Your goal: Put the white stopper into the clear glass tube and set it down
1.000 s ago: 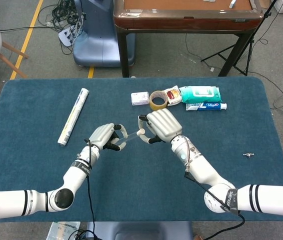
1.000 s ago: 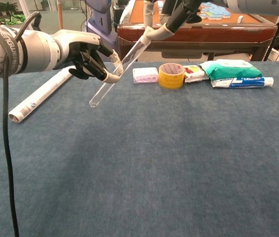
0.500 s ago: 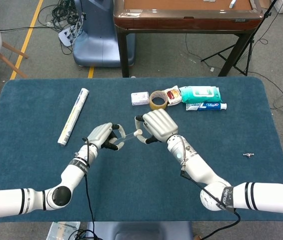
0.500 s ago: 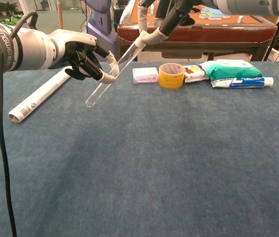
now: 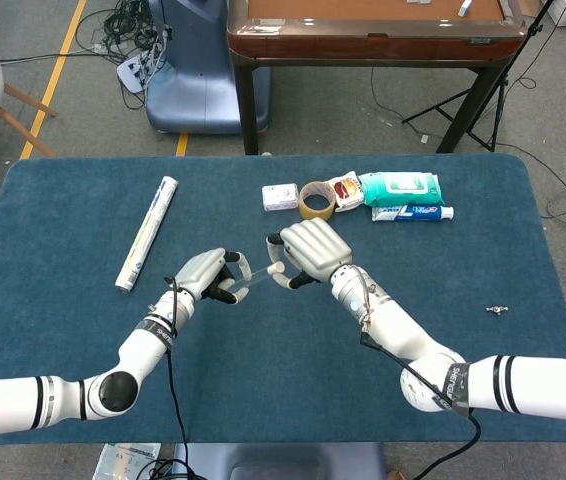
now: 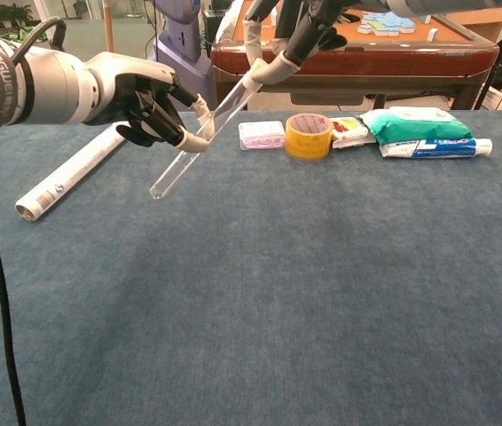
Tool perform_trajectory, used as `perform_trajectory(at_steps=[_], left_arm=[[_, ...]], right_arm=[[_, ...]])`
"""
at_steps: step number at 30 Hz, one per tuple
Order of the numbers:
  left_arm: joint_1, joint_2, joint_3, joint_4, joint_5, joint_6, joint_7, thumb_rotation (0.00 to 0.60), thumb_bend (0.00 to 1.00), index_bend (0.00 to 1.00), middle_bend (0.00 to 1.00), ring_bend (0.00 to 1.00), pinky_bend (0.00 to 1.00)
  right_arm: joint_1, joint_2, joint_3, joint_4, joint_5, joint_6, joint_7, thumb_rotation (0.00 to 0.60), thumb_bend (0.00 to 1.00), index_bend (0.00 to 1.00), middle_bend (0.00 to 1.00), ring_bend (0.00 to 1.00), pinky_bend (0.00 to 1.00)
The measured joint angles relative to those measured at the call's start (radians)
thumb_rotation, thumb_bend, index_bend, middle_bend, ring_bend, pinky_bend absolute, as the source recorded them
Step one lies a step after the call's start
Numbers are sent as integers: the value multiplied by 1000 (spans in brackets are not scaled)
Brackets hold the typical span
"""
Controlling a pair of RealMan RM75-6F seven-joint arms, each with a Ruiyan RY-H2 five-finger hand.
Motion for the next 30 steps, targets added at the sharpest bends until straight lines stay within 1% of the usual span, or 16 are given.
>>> perform_trajectory(at_steps=[5,18,27,30], left_arm=[[-1,4,7,0,7,-4,-8,600,354,617,1000,996,1000],[-6,11,16,2,15,-14,-32,600,354,617,1000,997,1000],[-9,14,21,7,15,-23,-48,600,354,617,1000,996,1000],[-11,14,22,11,15,-25,-51,600,354,617,1000,996,1000]], right_arm=[[12,16,-6,3,7,-25,21,600,371,596,874,905,837],[40,38,-24,4,17,-47,48,600,371,589,868,904,837],[53,48,-36,7,20,-57,66,600,366,508,859,900,837],[55,49,-40,10,19,-55,71,600,345,472,859,899,837]])
